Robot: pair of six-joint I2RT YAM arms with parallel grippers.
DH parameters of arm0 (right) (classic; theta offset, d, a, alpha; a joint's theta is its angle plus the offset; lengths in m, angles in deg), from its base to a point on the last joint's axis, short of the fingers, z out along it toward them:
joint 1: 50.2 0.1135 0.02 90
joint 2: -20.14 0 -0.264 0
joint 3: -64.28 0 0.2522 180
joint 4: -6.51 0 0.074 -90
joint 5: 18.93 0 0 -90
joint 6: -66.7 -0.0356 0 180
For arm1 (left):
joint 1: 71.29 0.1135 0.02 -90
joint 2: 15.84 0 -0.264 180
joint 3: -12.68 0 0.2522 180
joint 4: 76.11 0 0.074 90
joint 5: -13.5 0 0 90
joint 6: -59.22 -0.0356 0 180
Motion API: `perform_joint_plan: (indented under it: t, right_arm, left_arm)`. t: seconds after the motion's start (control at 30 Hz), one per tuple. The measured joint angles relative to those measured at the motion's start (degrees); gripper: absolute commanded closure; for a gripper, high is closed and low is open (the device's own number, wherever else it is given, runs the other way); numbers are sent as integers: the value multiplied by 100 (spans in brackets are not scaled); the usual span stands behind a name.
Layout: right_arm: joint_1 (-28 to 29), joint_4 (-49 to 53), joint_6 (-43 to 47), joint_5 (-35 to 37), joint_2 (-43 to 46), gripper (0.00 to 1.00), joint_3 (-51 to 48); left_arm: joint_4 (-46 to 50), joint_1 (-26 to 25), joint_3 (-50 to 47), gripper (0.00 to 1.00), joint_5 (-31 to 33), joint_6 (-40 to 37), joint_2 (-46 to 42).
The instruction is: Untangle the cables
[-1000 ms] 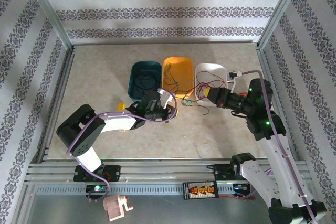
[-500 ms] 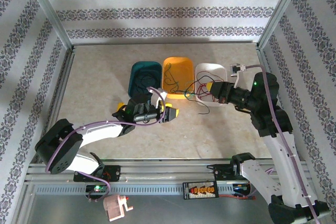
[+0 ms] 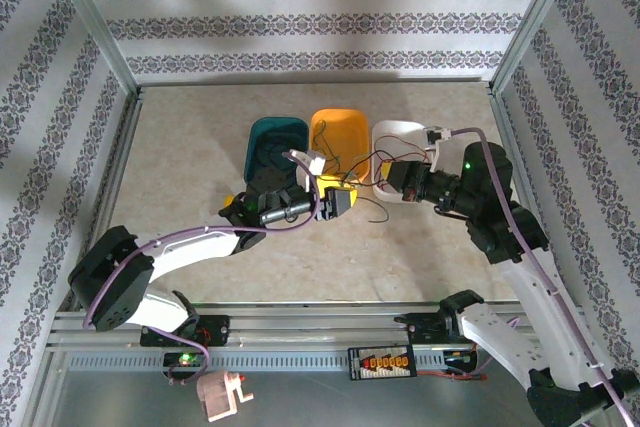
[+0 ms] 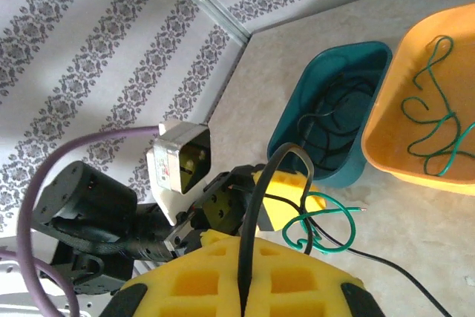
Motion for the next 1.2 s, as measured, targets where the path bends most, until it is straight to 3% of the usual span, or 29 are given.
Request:
perform_joint_plan:
  t: [0.27,0.6,0.67,0.77,0.8,0.87,0.93,1.07,1.2]
  right_arm:
    - [431,-37,-2,131,-192,100,-61]
    - [492,-114,-2,-715,-673,100,-59]
    - [492,-153,-7,-920,-693,100,-59]
    - [483,-181,-11,-1182,-710,99,-17]
    - [468,-188,-13,-1235,-713,94,-4]
    - [350,-164,-37,-1263,-715,71,4]
    - [129,-107,-70,-1145,-715,60,-7]
    - [-374,-116,-199,-898,-741,57,-304]
    - [-409,-101,-302,-839,-1051,56,-787]
  left_arm:
    - [404,-149,103,25,1036,-785,-476]
    - [1298,-149,658,29,1108,-1805,-474]
    - [1425,-149,706,44,1051,-1915,-387]
    - [1539,-149,726,93,994,-1989,-190]
    - [1574,-146,726,100,988,-1978,-138]
    - [1593,-129,713,100,940,-1838,-81]
    - [1515,-81,651,100,887,-1593,-109]
    - [1274,179,367,100,931,-841,-205]
    - [1003,271,59,100,1032,-133,-210]
